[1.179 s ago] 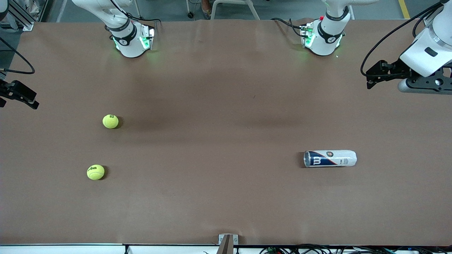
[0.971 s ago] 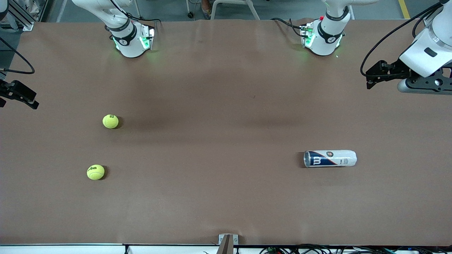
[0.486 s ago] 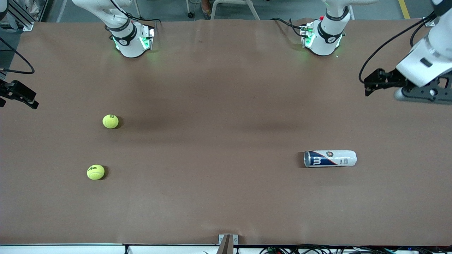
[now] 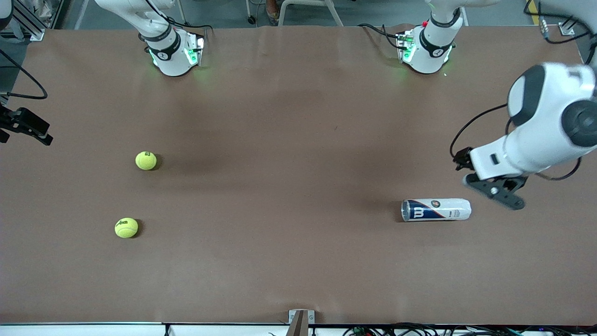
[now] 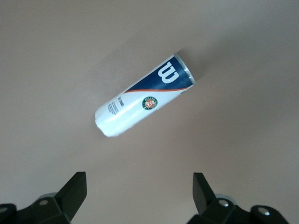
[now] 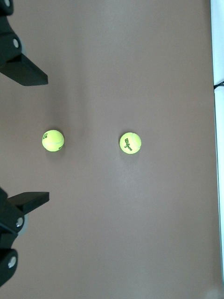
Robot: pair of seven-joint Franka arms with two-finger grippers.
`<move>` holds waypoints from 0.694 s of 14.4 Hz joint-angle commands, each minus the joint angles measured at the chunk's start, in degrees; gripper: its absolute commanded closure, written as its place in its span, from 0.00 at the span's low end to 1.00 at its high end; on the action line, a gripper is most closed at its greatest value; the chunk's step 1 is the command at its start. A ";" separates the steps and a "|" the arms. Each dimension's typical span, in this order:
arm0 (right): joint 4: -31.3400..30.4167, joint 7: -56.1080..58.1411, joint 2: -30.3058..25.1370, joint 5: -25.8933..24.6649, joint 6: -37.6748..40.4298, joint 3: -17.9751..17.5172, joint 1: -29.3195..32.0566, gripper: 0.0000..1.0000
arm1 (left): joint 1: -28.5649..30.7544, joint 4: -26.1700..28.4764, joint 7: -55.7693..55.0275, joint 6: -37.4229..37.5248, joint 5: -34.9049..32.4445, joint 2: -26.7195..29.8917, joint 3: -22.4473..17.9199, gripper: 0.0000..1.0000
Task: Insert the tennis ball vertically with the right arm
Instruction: 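Reach the left gripper down toward the lying white tennis can, then grasp the tennis can with the left gripper and stand it upright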
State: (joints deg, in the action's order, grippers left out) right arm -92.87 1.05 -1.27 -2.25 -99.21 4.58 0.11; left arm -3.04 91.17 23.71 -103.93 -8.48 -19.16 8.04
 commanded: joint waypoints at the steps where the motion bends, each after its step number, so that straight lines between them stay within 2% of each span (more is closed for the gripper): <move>1: 0.50 -0.61 -0.05 0.05 -0.63 -0.36 0.24 0.00 | -3.19 0.94 3.35 -3.46 -6.79 -3.24 0.31 0.00; 7: 0.68 -0.53 -0.05 0.05 -0.63 -0.54 -0.02 0.00 | -3.11 0.50 23.90 -10.76 -8.92 -12.56 0.22 0.00; 10: 0.68 -0.09 0.13 -0.04 -1.07 -0.54 -0.02 0.00 | -3.90 0.33 25.51 -11.29 -17.51 -15.46 0.31 0.02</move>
State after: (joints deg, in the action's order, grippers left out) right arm -92.48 1.06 -1.25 -2.23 -99.83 4.24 0.05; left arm -6.37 92.21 47.75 -115.07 -21.59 -33.26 8.12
